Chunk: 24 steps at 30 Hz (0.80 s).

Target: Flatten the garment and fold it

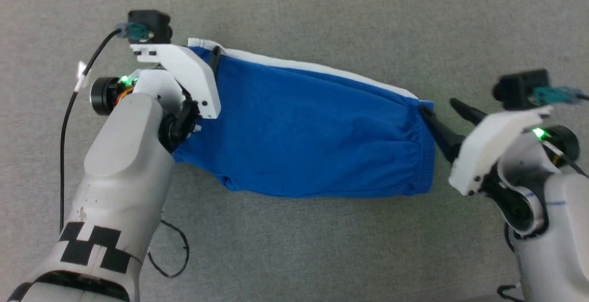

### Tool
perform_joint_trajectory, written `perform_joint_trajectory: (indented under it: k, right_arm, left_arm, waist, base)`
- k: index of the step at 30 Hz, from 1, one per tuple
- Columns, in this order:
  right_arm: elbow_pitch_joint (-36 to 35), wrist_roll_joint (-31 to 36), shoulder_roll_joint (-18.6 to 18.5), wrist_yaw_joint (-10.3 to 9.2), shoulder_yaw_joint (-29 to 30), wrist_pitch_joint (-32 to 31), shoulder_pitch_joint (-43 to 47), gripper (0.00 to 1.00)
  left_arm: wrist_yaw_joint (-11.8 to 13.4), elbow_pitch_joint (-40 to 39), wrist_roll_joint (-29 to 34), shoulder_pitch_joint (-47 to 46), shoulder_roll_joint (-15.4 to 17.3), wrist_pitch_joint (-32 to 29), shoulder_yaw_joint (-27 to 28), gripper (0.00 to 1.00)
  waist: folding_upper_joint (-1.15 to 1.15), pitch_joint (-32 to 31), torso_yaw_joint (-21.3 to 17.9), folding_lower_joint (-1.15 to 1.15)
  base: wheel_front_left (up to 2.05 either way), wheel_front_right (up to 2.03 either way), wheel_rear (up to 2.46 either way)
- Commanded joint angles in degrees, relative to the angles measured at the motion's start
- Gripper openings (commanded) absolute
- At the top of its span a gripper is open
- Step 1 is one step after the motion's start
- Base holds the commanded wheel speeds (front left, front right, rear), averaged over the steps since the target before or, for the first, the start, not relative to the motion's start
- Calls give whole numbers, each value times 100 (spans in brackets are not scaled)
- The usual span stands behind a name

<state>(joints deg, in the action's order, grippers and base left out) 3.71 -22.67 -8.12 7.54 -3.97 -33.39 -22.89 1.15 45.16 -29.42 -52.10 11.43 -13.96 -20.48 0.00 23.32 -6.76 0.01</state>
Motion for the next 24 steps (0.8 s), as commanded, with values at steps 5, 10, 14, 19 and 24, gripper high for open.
perform_joint_trajectory:
  k: [5,10,14,19,24]
  right_arm:
    - [-665,555,146,-5,527,416,724,100]
    - [-1367,1200,413,-5,739,113,1560,100]
    - [-1698,1366,502,-5,759,-295,1860,100]
    - [-1432,1472,521,-5,730,-702,1729,100]
    - [-702,1544,523,-5,771,-830,1379,100]
  left_arm:
    - [9,-248,-51,307,95,853,159,100]
    - [375,-937,351,940,384,2123,182,100]
    - [708,-1842,673,1636,606,2802,272,100]
    - [964,-3067,879,2661,661,2890,445,100]
    - [1082,-3848,1048,3361,623,2894,598,100]
  waist:
    - [0,-703,402,-1]
    - [0,-1047,548,-1]
    - [0,-1192,631,-1]
    - [0,-1226,734,-1]
    - [0,-1143,896,-1]
  base:
    - [0,0,0]
    - [0,0,0]
    - [0,0,0]
    - [0,0,0]
    - [0,0,0]
